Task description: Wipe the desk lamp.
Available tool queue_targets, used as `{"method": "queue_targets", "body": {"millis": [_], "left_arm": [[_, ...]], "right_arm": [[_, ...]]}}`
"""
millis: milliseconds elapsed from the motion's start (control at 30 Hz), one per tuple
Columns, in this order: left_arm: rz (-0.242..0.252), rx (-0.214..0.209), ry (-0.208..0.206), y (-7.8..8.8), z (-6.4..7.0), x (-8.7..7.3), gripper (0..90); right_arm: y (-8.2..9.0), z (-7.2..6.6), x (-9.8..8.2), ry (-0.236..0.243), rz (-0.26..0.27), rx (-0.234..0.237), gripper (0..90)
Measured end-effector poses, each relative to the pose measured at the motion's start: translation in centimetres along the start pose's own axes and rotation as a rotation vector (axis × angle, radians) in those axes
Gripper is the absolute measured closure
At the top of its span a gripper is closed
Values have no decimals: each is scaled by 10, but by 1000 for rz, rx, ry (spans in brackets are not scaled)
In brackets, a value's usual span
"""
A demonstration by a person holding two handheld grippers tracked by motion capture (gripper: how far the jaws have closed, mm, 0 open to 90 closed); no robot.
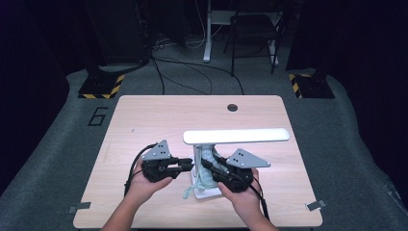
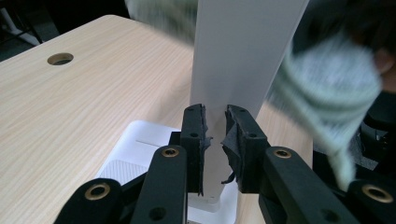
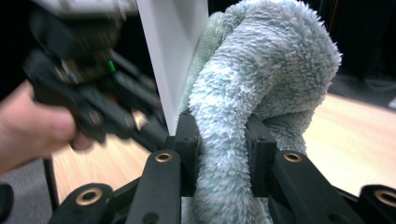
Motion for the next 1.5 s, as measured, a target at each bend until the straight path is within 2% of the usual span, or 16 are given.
{"method": "queue_targets", "body": {"millis": [133,233,267,300,400,467,567,700,833,900,1133,1233,1267,1500], "left_arm": [[1,1,8,0,1,0,772],[2,3,9,-1,1,0,772],[4,-1,9,-1,1,0,772],[2,-2,8,-1,1,0,772],[-3,-5,3,-1,1,0,771],[-1,0,7,-1,0,0,762],[9,-16,16,2,0,2,701],[24,-22,5,4,3,5,604],[27,-39,-4,2,5,7,494],[34,-32,-11,-1,6,9,476],[28,-48,-30,-11,8,16,466],[12,-48,-53,-17,7,13,477],[-6,-52,-57,-17,6,12,506],[-4,-69,-46,-21,5,10,506]], "right_arm": [[-1,3,-29,-8,-59,-18,716],[-2,5,-50,-26,-98,-8,716],[-2,7,-55,-12,-110,-10,716],[-2,6,-60,-31,-118,-9,715],[-4,11,-75,-22,-152,-21,714],[-4,12,-78,-21,-161,-23,710],[-3,13,-73,-28,-153,-25,706],[1,15,-59,-23,-132,-16,706],[6,20,-44,-7,-124,-21,707],[8,23,-39,9,-118,-28,707],[17,28,-26,3,-95,-48,707],[20,27,-22,2,-88,-44,707],[20,26,-19,1,-86,-41,706],[21,23,-5,19,-72,-31,706]]}}
Point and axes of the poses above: each handheld gripper's, and its own axes: y roughly backward along the jaws, x roughly out of its top, z roughly to its right, the point moved 9 cm from there along -y, roughly forward along the jaws, and after that the axes turned 14 degrees about z, right-handed, at the moved point
